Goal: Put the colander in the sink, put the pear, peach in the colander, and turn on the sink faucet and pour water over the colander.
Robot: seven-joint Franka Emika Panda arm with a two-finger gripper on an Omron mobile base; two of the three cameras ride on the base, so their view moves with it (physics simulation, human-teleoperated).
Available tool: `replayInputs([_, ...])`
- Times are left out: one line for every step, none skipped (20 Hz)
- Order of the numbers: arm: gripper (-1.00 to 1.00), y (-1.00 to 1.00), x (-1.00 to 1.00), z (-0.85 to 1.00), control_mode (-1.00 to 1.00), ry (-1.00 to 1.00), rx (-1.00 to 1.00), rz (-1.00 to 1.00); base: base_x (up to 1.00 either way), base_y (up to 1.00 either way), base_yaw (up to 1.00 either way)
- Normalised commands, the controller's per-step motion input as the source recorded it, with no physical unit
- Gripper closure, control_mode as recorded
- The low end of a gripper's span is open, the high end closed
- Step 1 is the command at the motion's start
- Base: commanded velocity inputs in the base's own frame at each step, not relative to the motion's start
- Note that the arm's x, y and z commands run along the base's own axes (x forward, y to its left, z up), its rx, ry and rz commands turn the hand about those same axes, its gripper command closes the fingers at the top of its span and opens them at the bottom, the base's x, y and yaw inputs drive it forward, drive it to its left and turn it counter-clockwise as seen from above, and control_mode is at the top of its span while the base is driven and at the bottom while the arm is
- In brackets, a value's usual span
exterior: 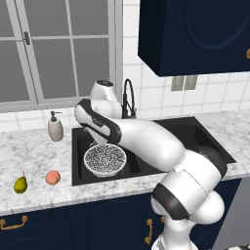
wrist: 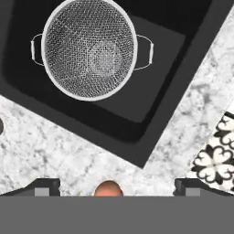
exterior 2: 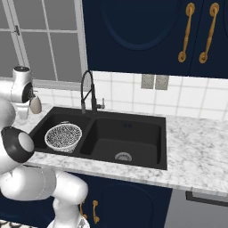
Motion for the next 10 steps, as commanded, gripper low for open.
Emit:
replayInputs([-1.00, 0.00, -0.71, 0.00, -1.00, -0.15, -0.25, 0.78, 0.00, 0.00, 0.00])
replayInputs([-1.00, 0.00, -0.60, 0.00, -1.00, -0.14, -0.23, 0.80, 0.00, 0.00, 0.00])
replayInputs([-1.00, 0.00, -0.46, 0.00, -1.00, -0.11, -0.20, 0.80, 0.00, 0.00, 0.00])
replayInputs([-1.00, 0.00, -0.37, 0.00, -1.00, -0.06, -0.17, 0.80, 0.00, 0.00, 0.00])
replayInputs([-1.00, 0.05, -0.21, 0.00, -1.00, -0.01, -0.12, 0.82, 0.00, 0.00, 0.00])
replayInputs([-1.00, 0.07, -0.12, -0.07, -1.00, 0.00, -0.09, 0.83, 0.00, 0.00, 0.00])
replayInputs([-1.00, 0.15, -0.01, -0.08, -1.00, 0.00, -0.06, 0.85, 0.00, 0.00, 0.00])
replayInputs([-1.00, 0.21, 0.00, -0.09, -1.00, 0.00, -0.03, 0.87, 0.00, 0.00, 0.00])
replayInputs([-1.00, 0.36, 0.00, -0.14, -1.00, 0.00, 0.00, 0.89, 0.00, 0.00, 0.00])
replayInputs([-1.00, 0.40, 0.00, -0.14, -1.00, 0.00, 0.00, 0.89, 0.00, 0.00, 0.00])
